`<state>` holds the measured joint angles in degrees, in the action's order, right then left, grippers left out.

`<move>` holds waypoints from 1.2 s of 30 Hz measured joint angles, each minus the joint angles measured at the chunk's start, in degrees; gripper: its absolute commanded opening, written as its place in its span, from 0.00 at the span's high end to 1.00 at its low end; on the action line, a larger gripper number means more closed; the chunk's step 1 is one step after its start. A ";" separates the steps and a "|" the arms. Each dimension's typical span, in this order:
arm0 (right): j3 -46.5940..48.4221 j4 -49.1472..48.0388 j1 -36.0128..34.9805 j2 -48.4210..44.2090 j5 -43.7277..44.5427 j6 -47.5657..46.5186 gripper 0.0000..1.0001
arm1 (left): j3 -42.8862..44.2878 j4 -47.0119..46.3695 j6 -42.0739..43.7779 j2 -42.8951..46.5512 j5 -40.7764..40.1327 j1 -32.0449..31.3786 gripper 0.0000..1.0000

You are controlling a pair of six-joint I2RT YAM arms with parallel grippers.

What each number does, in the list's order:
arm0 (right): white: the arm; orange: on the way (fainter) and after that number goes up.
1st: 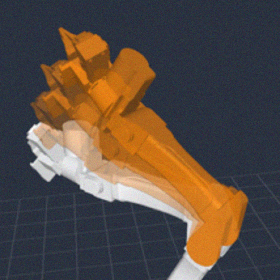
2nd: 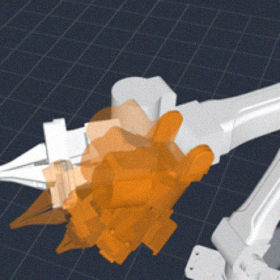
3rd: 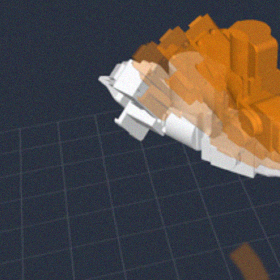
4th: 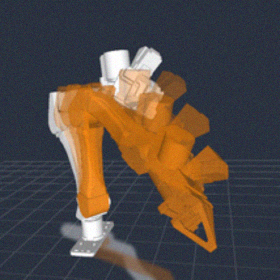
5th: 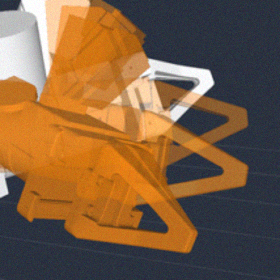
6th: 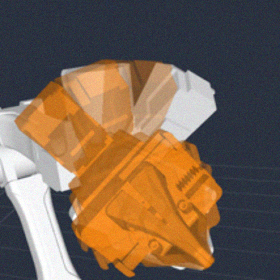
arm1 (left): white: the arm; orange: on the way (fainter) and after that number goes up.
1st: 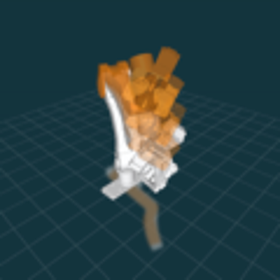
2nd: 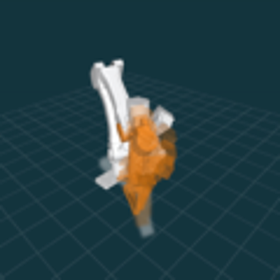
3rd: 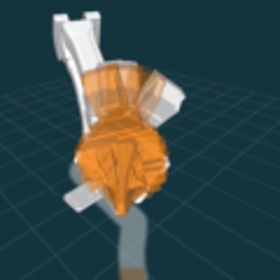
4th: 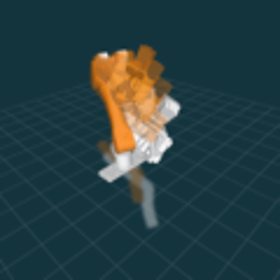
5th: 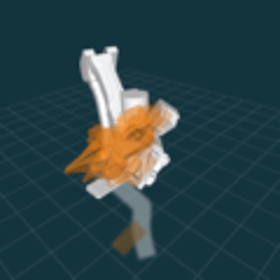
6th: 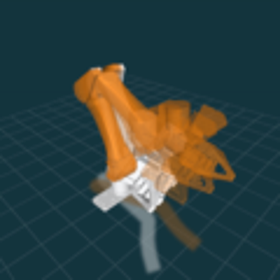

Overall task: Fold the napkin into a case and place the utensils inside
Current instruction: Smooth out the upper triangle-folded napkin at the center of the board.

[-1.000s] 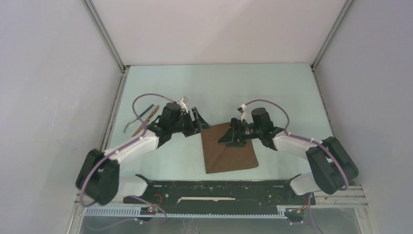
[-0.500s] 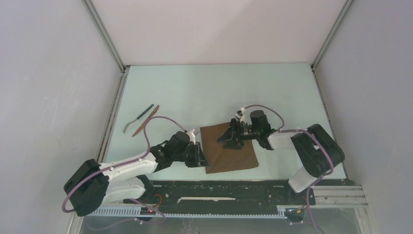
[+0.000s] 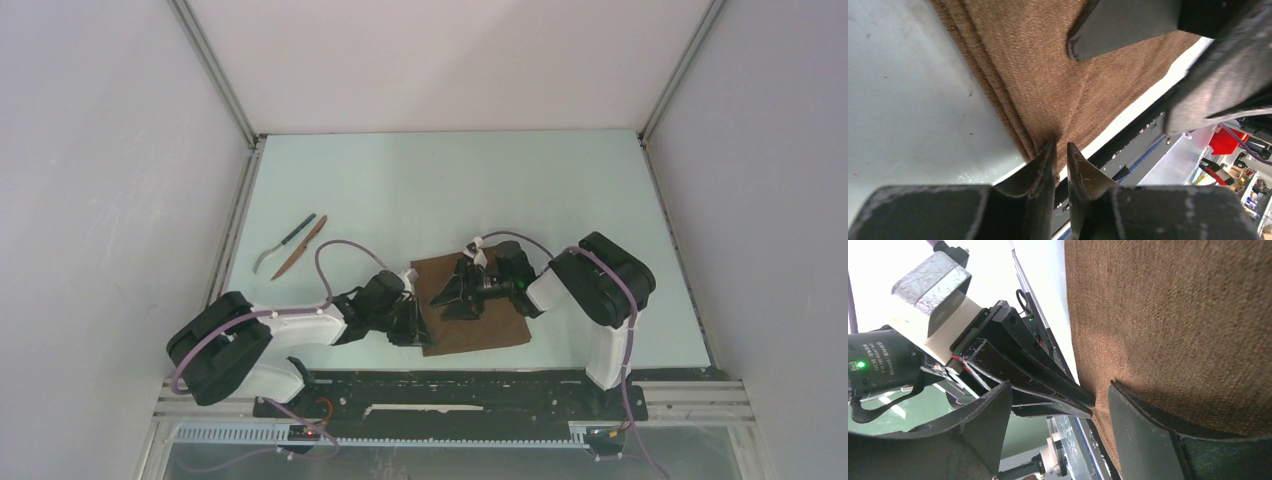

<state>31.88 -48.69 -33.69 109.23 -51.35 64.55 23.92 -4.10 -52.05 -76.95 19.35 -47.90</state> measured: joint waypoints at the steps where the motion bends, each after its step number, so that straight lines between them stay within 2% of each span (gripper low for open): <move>1: 0.00 -0.15 0.17 0.02 0.00 -0.15 0.22 | -0.20 -0.55 -0.04 -0.63 0.00 0.00 0.78; 9: 0.42 0.76 5.14 0.76 -1.79 -3.67 0.22 | -0.57 -1.68 -0.35 -1.49 -0.04 0.02 0.78; 22: 8.63 19.37 16.41 -1.01 -3.37 -17.81 0.22 | -0.68 -2.01 -0.37 -1.68 -0.07 0.02 0.79; 28: 15.13 24.65 21.51 2.03 -4.33 -21.62 0.22 | -0.68 -1.95 -0.31 -1.66 -0.11 0.02 0.79; 32: 18.32 28.98 23.65 2.67 -4.35 -23.23 0.21 | -0.66 -1.14 0.11 -1.07 -0.24 0.02 0.76; 36: 22.03 41.24 23.47 -0.24 0.81 -28.46 0.20 | -0.46 3.06 1.25 2.21 -1.11 0.02 0.67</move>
<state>53.91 -7.44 -10.22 108.99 -50.54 36.10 23.46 -1.04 -50.81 -74.74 18.24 -47.88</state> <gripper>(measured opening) 0.797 0.259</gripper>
